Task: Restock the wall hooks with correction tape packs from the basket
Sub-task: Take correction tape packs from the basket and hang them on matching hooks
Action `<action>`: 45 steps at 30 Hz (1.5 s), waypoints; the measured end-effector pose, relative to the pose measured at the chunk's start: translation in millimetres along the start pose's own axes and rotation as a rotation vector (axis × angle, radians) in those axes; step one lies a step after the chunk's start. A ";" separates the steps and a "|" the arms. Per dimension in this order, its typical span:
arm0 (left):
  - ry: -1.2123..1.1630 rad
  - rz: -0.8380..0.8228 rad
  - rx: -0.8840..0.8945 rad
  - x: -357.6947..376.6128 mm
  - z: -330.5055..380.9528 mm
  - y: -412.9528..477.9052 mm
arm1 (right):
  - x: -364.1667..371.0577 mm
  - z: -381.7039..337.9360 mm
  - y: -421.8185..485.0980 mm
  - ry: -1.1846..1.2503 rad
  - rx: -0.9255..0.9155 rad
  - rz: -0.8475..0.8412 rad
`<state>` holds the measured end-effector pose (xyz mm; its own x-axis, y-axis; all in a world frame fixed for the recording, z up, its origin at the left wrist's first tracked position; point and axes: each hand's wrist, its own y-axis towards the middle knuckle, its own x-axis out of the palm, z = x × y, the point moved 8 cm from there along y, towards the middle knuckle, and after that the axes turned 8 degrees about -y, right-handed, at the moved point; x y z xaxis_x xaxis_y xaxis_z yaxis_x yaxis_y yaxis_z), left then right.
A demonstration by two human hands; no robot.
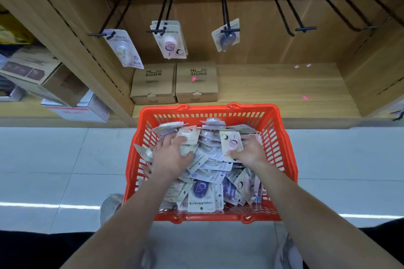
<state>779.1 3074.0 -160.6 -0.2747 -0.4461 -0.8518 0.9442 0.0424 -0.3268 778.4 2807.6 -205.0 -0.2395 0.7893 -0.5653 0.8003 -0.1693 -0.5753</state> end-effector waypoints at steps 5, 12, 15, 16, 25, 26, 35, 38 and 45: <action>-0.121 0.008 0.036 -4.4 -1.8 -9.1 | 10.2 2.7 -16.5 0.096 -0.005 -0.057; -0.281 0.014 0.038 -6.3 -3.3 -33.0 | 23.2 10.6 -36.1 0.166 -0.043 -0.005; -0.361 0.033 0.015 -6.1 -4.2 -35.1 | 22.7 17.3 -38.5 0.225 -0.049 0.036; -0.372 0.044 -0.005 -5.3 -4.6 -33.9 | 21.8 17.0 -39.4 0.238 -0.057 0.041; -0.356 0.208 -0.194 -4.9 -0.2 -12.1 | 25.8 -0.3 -36.7 0.277 -0.122 -0.007; -0.348 0.189 -0.221 -3.1 -1.4 -11.5 | 26.6 -2.4 -35.9 0.300 -0.119 0.003; -0.499 0.021 -0.218 6.1 -5.7 -11.2 | 19.2 -6.3 -35.6 0.398 -0.086 0.049; -0.706 -0.019 -0.178 4.7 -1.8 -14.7 | 18.0 -15.4 -42.8 0.421 -0.121 0.001; -1.044 -0.087 -0.169 -2.7 0.9 -38.9 | 29.1 -55.6 -66.0 0.494 -0.214 -0.146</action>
<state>743.2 3072.7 -145.3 0.0282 -0.9968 -0.0747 0.8690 0.0613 -0.4910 749.2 2874.6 -150.6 -0.1111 0.9872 -0.1145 0.8840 0.0455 -0.4653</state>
